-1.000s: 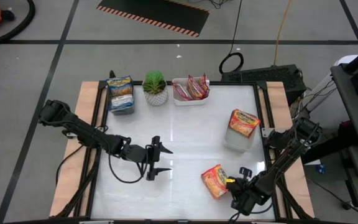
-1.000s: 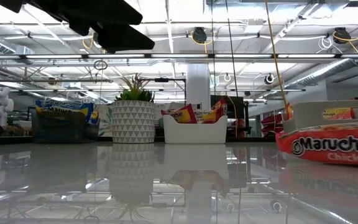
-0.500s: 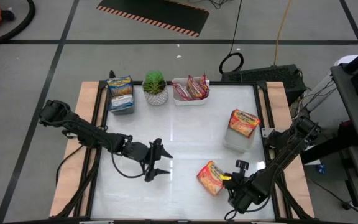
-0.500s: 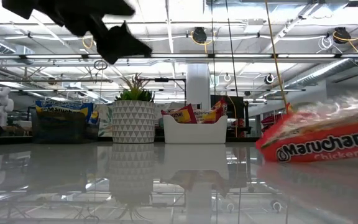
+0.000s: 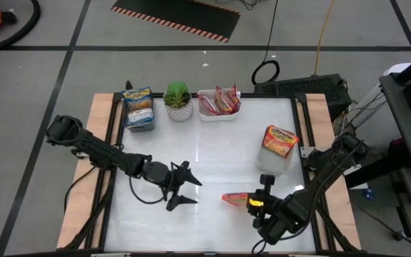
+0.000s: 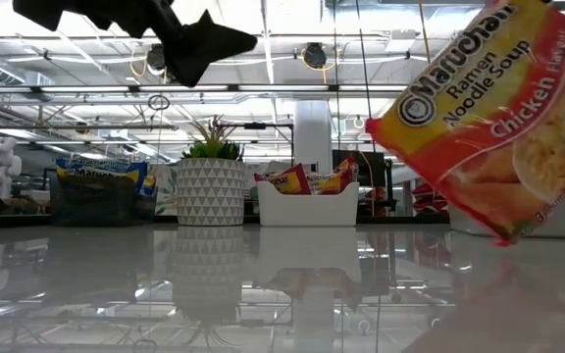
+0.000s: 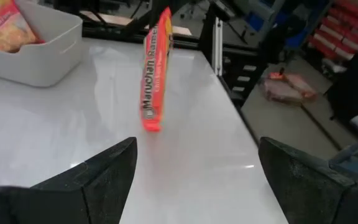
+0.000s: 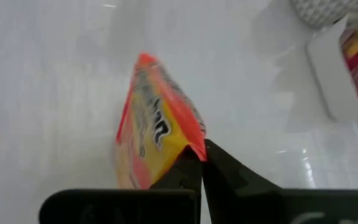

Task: Sort Maruchan noodles
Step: Put the orange noodle pack into the gray bin

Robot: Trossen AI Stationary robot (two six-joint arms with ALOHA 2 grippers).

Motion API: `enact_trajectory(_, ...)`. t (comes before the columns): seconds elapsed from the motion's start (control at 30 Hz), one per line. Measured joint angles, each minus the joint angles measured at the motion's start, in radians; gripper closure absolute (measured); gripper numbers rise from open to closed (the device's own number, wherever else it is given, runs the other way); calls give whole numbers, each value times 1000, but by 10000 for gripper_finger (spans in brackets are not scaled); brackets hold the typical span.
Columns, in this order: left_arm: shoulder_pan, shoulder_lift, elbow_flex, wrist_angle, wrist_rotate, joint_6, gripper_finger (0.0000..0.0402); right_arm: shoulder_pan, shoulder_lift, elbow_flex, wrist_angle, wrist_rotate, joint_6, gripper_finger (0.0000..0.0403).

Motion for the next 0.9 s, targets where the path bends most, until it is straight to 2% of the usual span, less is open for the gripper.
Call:
enact_trajectory(0.2,0,97,-1,96,8,101,62,-31,0,5,3,67,-55,403)
enact_trajectory(0.4,2,264,-1,335,-22,187,62,-57,0,5,-1,90,-61,403)
enact_trajectory(0.53,17,350,-1,424,-47,210,62,-63,0,5,0,93,-69,403)
enact_trajectory(0.63,43,393,0,427,-45,178,62,-63,0,5,2,115,-76,403)
enact_trajectory(0.77,107,451,0,419,-43,63,62,-63,0,5,7,168,-76,403)
enact_trajectory(0.9,149,526,-1,528,47,-1,62,-64,0,6,30,188,-91,403)
